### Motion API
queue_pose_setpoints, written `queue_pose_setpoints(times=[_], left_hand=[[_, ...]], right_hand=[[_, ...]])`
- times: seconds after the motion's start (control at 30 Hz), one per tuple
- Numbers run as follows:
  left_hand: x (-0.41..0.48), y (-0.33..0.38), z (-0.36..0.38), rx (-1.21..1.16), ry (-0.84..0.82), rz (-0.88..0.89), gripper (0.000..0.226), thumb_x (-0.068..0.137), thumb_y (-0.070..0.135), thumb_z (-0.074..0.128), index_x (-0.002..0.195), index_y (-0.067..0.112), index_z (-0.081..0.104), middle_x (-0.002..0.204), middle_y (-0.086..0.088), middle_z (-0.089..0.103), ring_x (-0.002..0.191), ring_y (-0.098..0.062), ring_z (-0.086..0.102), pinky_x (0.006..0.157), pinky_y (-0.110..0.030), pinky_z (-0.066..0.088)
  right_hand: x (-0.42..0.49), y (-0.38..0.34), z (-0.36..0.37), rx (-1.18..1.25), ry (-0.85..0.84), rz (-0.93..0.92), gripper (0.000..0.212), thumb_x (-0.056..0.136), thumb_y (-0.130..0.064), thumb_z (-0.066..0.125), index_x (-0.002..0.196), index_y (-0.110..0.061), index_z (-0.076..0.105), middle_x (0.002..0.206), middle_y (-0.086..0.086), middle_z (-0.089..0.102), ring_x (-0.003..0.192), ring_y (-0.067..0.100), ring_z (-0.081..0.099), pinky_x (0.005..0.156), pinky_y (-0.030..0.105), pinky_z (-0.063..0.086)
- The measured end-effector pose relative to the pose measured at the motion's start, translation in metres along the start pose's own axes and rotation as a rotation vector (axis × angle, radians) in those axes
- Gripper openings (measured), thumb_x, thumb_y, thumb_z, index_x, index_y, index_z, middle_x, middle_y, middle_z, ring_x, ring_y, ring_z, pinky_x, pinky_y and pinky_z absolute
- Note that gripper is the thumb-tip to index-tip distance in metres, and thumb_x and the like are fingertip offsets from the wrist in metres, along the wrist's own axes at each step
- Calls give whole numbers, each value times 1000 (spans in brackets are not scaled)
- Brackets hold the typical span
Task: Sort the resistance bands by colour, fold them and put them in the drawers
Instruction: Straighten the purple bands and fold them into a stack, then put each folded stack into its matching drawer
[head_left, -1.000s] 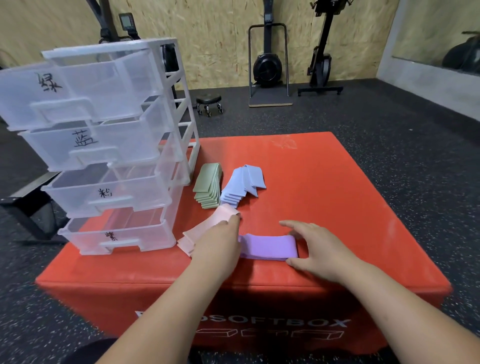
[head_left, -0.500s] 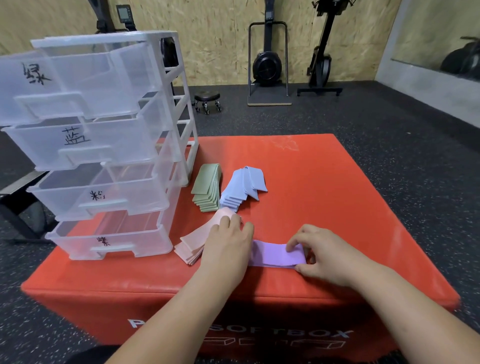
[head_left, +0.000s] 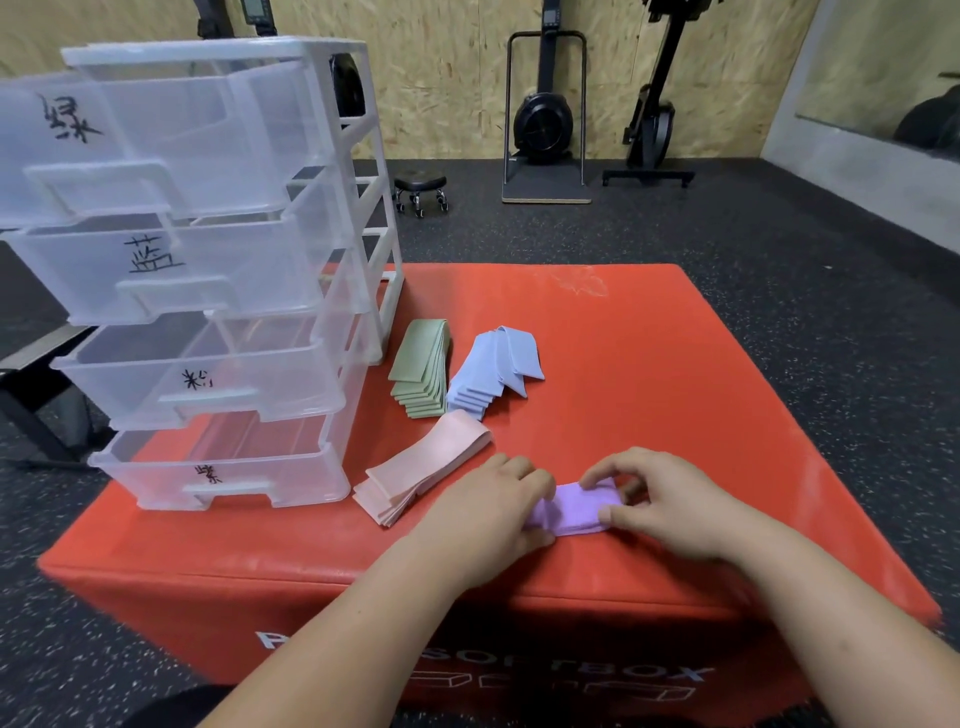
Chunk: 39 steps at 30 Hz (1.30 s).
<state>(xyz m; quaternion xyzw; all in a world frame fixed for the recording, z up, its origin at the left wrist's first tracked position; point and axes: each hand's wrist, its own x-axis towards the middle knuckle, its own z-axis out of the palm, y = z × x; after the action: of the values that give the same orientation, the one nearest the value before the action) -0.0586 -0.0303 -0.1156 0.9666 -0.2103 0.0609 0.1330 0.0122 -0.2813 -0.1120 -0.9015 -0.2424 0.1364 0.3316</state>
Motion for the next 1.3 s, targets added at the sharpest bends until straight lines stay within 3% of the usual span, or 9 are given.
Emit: queue_pose_setpoints(times=[0.13, 0.27, 0.33, 0.43, 0.53, 0.73, 0.93, 1.17, 1.3], left_hand=[[-5, 8, 2, 46, 20, -76, 39, 92, 49, 70, 117, 22, 55, 113, -1, 55, 103, -25, 49, 84, -43, 45], [-15, 13, 10, 91, 91, -184, 36, 92, 48, 68, 107, 19, 54, 109, -5, 54, 99, -29, 52, 81, -42, 45], [-20, 12, 15, 77, 141, -219, 35, 89, 48, 70, 103, 20, 55, 106, -5, 53, 96, -28, 52, 81, -42, 47], [-23, 11, 19, 61, 159, -238, 35, 89, 50, 68, 103, 20, 56, 105, -3, 52, 95, -27, 50, 83, -42, 48], [-24, 13, 21, 57, 179, -244, 35, 87, 50, 67, 102, 21, 56, 103, -2, 52, 94, -27, 51, 79, -43, 50], [-27, 18, 15, 67, 129, -274, 43, 89, 58, 63, 110, 21, 56, 112, -4, 53, 103, -29, 50, 88, -45, 48], [-46, 20, -1, 103, 137, -299, 70, 83, 74, 30, 124, 24, 58, 120, -3, 55, 109, -29, 52, 90, -44, 49], [-95, 3, -33, -71, 172, -313, 52, 95, 62, 56, 136, 31, 55, 134, 7, 49, 124, -19, 48, 101, -35, 46], [-89, -15, -57, -119, 173, -351, 51, 96, 51, 64, 140, 29, 55, 138, 5, 48, 128, -20, 51, 105, -37, 47]], right_hand=[[14, -11, 12, 218, 78, 73, 61, 72, 8, 68, 112, -37, 74, 113, -11, 71, 70, 11, 65, 68, 31, 57], [31, -24, 24, 408, 188, 58, 67, 72, 17, 61, 111, -35, 75, 118, -5, 71, 75, 18, 69, 67, 36, 56], [39, -27, 28, 376, 214, 56, 66, 71, 13, 62, 112, -38, 74, 119, -6, 69, 80, 22, 72, 71, 36, 58], [44, -30, 31, 110, 207, 52, 60, 70, 1, 65, 112, -42, 73, 116, -8, 62, 79, 11, 70, 75, 24, 54], [42, -34, 29, 17, 230, 68, 51, 70, -4, 69, 104, -41, 72, 111, -10, 56, 77, 5, 67, 70, 17, 46], [31, -33, 34, -236, 272, 29, 25, 83, -19, 72, 97, -40, 72, 110, -14, 53, 102, 16, 59, 85, 36, 51], [13, -46, 34, -263, 309, 45, 22, 95, -34, 69, 115, -41, 74, 126, -9, 56, 115, 17, 59, 95, 37, 50], [-9, -78, 32, -244, 301, 80, 29, 92, -32, 71, 120, -39, 72, 125, -7, 60, 112, 17, 63, 99, 34, 48], [1, -94, 21, -283, 246, 88, 33, 92, -33, 71, 124, -37, 70, 130, -4, 62, 120, 19, 62, 103, 35, 47]])
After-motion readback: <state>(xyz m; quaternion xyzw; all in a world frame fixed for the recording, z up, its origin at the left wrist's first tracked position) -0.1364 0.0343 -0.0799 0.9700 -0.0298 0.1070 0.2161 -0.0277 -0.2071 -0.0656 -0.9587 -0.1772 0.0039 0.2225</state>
